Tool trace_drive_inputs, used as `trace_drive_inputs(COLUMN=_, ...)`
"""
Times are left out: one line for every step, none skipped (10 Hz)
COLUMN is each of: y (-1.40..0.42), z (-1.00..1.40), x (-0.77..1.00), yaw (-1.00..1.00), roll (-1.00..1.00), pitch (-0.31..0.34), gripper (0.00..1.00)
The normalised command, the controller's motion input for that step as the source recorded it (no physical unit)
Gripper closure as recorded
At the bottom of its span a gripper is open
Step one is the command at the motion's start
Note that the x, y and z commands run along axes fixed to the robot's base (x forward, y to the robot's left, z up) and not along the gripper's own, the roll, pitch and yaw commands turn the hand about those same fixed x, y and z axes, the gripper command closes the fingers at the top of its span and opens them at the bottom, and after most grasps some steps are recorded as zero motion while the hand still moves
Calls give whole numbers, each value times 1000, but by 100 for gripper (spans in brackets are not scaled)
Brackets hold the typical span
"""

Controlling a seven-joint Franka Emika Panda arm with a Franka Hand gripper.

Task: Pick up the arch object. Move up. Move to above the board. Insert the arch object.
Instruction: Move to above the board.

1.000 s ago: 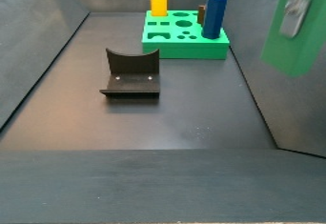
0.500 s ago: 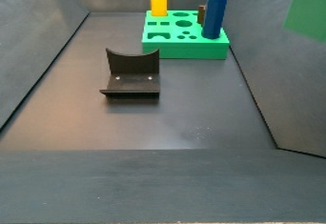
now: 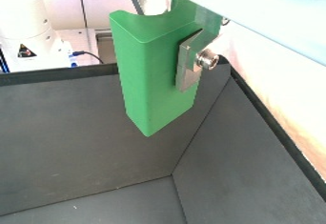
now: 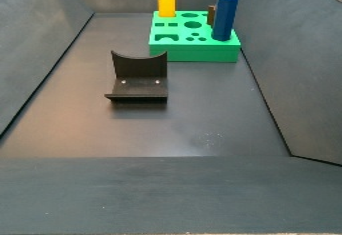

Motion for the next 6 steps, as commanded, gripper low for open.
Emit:
trace_drive_inputs(y=-1000, z=20, x=352, yaw=-1000, roll=-172, pitch=26, gripper=100)
trace_drive_inputs(y=-1000, z=25, x=351, yaw=-1000, roll=-181, pitch=49, gripper=100)
trace_drive_inputs(y=-1000, z=25, x=351, yaw=-1000, roll=-210, pitch=60, gripper=100)
trace_drive_inputs(y=-1000, z=25, x=355, yaw=-1000, roll=-234, pitch=100, gripper=100)
trace_drive_inputs(y=-1000, z=26, x=360, yaw=-906, roll=-226, pitch=133, gripper=100)
trace_drive_inputs(y=-1000, z=28, x=369, yaw=-555, roll=-161, pitch=154, gripper=100)
